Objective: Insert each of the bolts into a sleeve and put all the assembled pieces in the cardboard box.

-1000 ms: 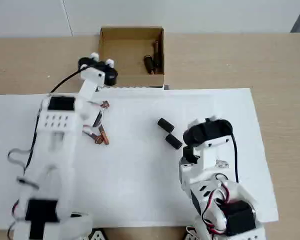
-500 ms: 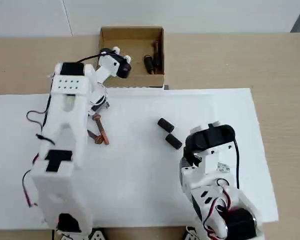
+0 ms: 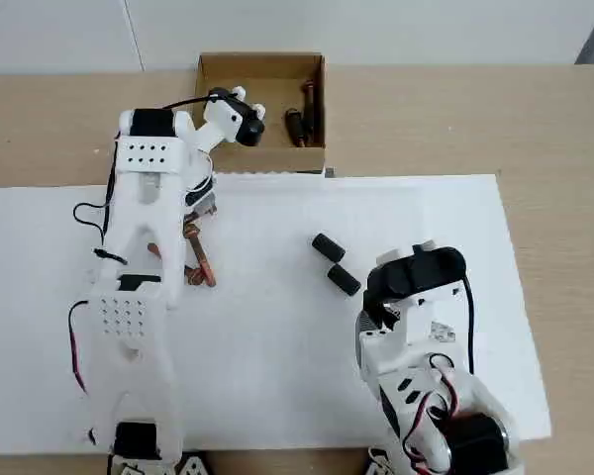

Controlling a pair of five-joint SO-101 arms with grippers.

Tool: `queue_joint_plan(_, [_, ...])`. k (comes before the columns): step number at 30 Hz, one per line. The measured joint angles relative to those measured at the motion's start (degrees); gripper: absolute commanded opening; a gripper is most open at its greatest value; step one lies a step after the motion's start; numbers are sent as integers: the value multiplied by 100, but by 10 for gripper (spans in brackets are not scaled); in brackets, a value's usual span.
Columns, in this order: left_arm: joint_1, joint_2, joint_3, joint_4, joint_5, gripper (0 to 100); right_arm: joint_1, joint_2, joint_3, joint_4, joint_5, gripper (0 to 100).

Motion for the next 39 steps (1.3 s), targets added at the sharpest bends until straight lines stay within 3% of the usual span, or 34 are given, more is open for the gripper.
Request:
queue_joint_plan(10, [-9, 484, -9, 0, 18, 92, 9, 0, 0, 0, 0, 3])
queue_joint_plan(15, [0, 563, -79, 53, -9, 3, 0, 0, 0, 0, 0, 3])
queue_joint_plan(27, [-26, 580, -738, 35, 53, 5, 0, 0, -35, 0, 0, 2])
queue_joint_plan(33, [35, 387, -1037, 53, 545, 5, 26, -18, -105, 9, 0, 2])
queue_joint_plan(39, [431, -677, -923, 53, 1099, 5, 9, -18, -167, 70, 0, 2])
